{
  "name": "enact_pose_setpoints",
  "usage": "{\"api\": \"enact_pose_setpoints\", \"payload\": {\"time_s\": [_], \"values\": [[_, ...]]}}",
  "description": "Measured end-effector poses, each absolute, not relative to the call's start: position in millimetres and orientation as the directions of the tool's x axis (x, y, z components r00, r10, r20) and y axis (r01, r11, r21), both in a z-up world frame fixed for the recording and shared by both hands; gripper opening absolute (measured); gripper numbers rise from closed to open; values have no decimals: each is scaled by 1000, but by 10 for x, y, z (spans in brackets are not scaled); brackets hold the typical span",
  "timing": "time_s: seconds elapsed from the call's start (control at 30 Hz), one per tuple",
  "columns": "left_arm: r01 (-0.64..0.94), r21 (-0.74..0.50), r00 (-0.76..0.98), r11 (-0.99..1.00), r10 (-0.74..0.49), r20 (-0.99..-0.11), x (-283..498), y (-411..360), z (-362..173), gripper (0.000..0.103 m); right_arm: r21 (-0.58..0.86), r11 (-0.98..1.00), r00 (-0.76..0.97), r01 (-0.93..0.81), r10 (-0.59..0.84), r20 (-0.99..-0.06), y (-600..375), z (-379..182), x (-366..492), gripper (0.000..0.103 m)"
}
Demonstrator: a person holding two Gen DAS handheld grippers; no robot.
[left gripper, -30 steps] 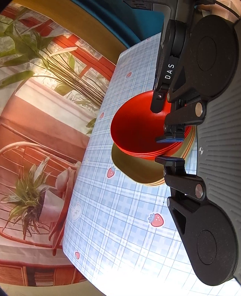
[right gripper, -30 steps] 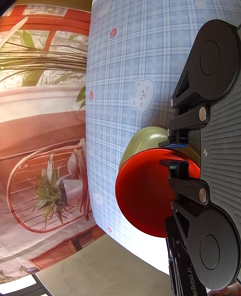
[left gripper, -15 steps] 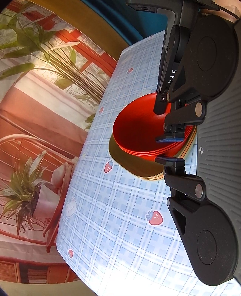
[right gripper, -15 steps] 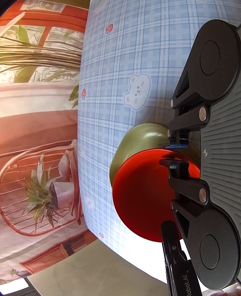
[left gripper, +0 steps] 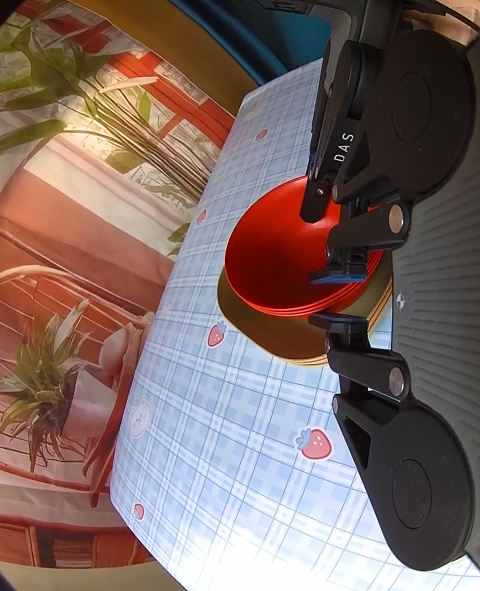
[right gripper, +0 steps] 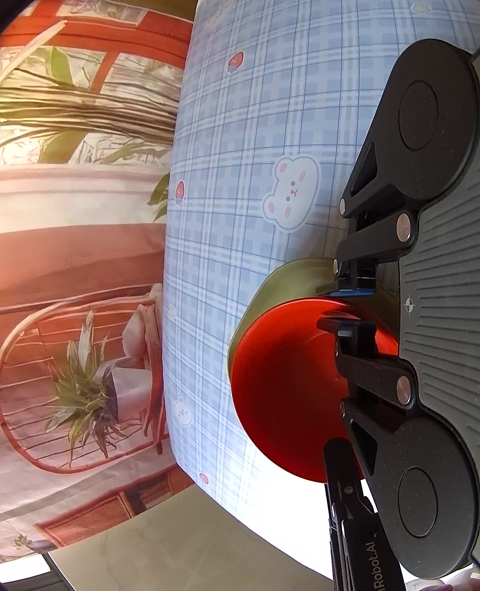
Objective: Organize plates and bowls
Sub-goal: 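Open the left gripper to release the bowls onto the plates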
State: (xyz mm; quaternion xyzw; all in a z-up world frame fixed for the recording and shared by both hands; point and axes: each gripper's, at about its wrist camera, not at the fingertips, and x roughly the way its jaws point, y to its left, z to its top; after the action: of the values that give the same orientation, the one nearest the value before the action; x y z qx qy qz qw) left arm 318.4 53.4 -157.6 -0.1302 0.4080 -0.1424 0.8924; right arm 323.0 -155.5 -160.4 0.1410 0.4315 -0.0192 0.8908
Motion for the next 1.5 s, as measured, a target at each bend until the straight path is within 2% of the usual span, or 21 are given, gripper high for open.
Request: {"api": "enact_pose_setpoints", "payload": {"time_s": [0.8,0.9,0.93,1.0,1.1,1.17,1.27,1.4,1.47,1.5], "values": [[155,-322,644,934,-343,-684,3189,533,-1541,17,203,969,629,139,72,-774,-1520,-1574,3234,11],[164,-314,653,935,-341,-676,3176,538,-1483,18,180,976,642,121,61,-764,-1510,-1522,3214,15],[165,-309,656,937,-338,-675,3169,536,-1461,20,178,977,646,119,60,-761,-1518,-1498,3206,17],[173,-303,665,937,-338,-666,3148,534,-1401,32,181,976,654,118,61,-754,-1542,-1441,3183,18],[186,-284,681,941,-332,-653,3100,510,-1290,38,174,978,668,118,52,-743,-1578,-1350,3134,20],[195,-269,688,943,-327,-648,3056,488,-1223,40,177,976,673,126,47,-738,-1608,-1303,3100,26],[196,-242,703,950,-308,-641,2974,465,-1138,54,180,975,683,133,42,-730,-1641,-1235,3022,34],[199,-216,719,956,-292,-631,2850,443,-1030,63,183,973,699,140,34,-714,-1679,-1131,2884,53],[203,-203,727,958,-286,-624,2783,436,-975,70,184,972,709,145,27,-704,-1701,-1073,2808,59],[203,-194,733,960,-280,-620,2749,428,-949,78,182,972,715,148,22,-699,-1710,-1042,2763,63]]}}
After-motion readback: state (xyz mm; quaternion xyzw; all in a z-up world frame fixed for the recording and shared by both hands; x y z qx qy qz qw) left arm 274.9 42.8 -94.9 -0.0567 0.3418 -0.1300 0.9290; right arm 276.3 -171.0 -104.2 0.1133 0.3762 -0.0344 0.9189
